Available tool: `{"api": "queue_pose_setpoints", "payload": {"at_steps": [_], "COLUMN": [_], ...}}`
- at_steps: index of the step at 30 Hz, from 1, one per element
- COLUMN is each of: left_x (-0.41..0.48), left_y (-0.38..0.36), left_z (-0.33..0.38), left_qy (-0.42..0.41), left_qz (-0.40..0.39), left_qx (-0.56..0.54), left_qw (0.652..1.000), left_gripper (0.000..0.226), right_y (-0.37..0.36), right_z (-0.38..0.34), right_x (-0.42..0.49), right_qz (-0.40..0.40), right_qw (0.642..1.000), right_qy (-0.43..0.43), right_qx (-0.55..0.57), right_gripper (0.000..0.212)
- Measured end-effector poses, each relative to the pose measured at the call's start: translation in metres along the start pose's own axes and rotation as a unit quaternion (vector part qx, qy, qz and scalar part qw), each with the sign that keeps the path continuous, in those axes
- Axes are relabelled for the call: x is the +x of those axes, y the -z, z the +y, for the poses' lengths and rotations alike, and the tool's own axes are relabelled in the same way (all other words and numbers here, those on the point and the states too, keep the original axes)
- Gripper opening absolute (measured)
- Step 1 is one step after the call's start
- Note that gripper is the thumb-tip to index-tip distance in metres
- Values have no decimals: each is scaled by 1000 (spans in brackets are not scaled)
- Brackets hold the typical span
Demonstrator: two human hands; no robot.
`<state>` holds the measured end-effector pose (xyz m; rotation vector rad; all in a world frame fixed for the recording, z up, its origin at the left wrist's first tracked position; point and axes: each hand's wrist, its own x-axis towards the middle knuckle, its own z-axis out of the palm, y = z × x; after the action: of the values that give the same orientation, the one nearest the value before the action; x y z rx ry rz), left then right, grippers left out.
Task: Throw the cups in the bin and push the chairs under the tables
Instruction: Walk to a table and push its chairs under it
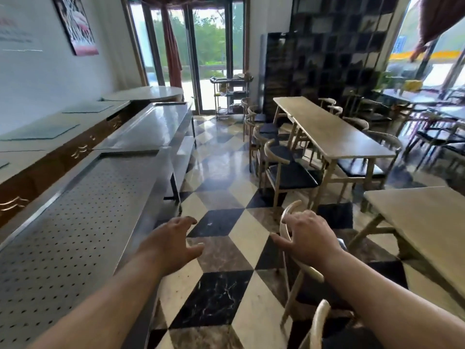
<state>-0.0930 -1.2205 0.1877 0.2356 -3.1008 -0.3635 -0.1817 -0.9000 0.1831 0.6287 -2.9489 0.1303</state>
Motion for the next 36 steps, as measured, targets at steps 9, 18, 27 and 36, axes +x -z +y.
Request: {"api": "queue_pose_setpoints", "payload": {"at_steps": [9,18,27,36], "left_x": [228,437,555,660], "left_y": [-37,-44,-100,-138], "left_z": [24,128,218,298], "left_qy": [-72,-221,-373,-556], "left_qz": [-75,-93,-126,-198], "left_qx": [30,87,78,45], "left_qw": [994,967,916,806], "left_gripper": [76,77,71,70], "right_y": [-92,-75,-88,-99], "right_z": [63,182,243,203], "right_x": [156,258,251,253], "right_qz": [-29,6,-38,0], "right_qw": [988,972,916,782], "right_qy": [-112,-226,-396,-623], "right_qx": [102,69,52,18], "right_gripper": [67,68,60,48]}}
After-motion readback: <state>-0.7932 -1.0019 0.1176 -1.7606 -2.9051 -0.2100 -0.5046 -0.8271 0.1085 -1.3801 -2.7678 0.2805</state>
